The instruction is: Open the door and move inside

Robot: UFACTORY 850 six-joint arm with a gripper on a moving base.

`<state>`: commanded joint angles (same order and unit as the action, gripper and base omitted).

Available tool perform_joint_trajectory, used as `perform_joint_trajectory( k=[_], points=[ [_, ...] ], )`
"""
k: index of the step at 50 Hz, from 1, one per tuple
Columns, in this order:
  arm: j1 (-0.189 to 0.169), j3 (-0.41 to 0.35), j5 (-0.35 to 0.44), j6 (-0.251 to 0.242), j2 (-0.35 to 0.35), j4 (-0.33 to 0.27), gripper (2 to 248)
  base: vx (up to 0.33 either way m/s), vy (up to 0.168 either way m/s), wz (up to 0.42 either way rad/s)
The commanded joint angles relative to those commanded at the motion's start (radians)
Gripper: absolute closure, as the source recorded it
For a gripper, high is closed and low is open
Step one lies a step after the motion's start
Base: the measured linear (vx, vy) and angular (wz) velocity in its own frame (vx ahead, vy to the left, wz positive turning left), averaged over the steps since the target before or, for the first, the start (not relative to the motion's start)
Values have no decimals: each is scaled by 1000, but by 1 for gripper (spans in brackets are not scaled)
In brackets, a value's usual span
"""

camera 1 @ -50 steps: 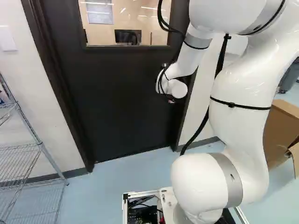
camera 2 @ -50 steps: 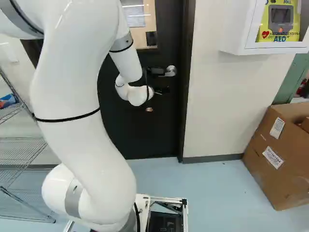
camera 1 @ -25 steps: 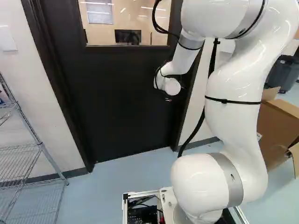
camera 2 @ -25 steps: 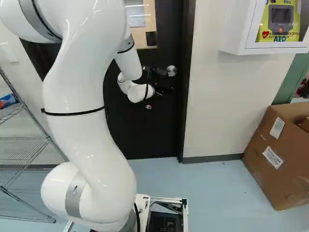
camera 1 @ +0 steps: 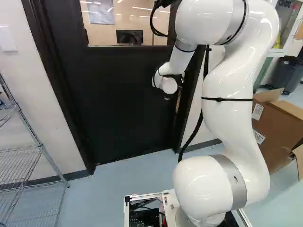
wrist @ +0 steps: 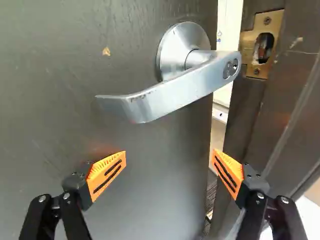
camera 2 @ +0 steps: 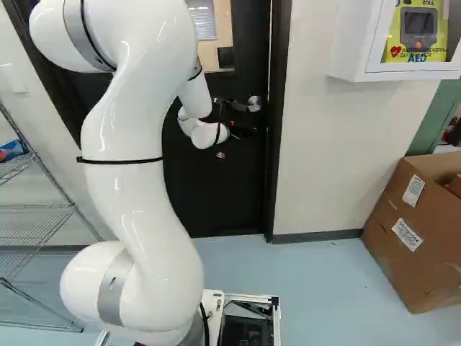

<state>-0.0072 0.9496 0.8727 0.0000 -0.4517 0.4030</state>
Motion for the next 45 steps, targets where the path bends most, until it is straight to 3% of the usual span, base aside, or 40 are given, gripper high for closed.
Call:
perform_joint_trajectory(
  k=[45],
  points=[
    [45,266,0,0,-201,0,3,0,0,0]
  ],
)
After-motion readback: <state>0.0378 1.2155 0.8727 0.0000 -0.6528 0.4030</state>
